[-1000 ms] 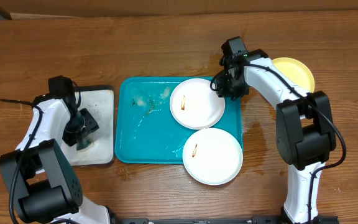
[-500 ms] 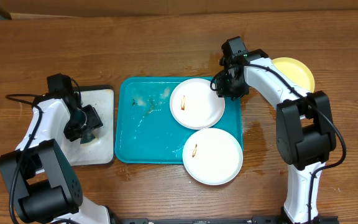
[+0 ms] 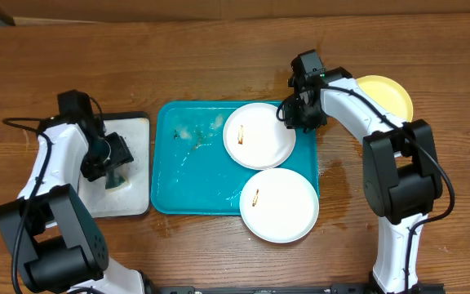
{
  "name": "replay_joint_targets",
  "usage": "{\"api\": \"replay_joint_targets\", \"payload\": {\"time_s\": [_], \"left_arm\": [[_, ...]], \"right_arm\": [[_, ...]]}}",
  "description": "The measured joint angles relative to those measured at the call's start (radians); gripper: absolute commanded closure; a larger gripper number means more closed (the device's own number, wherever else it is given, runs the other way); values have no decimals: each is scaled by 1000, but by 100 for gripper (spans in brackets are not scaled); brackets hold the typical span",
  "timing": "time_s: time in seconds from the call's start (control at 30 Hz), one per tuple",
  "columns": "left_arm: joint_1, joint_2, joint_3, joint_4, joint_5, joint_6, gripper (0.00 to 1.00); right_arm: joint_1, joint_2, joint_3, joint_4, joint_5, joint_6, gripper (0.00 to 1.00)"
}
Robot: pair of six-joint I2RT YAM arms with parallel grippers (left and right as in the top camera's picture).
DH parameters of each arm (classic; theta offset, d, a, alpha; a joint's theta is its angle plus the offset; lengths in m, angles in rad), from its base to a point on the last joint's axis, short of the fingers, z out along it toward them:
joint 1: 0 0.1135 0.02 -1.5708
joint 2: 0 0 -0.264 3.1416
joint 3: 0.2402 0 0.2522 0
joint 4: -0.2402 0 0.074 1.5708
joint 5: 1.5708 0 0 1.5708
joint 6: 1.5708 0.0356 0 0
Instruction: Clean dirty plates on tray and stack at the side
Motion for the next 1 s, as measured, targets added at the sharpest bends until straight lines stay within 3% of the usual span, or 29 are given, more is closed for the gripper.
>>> {"api": "replay_joint_targets", "payload": {"time_s": [0.17,0.4,0.6,1.0], "left_arm": [[0,0,13,-58,-2,0,37],[0,0,13,-50,-50,0,31],[0,0,-16,60,-61,0,27],[0,0,-105,151,-64,0,30]], "right_arm": [[0,-9,-24,26,-15,1,90],[0,-10,-26,39,-39,0,91],[0,-10,-27,40,-40,0,90],[0,-10,-28,43,-41,0,89]]}}
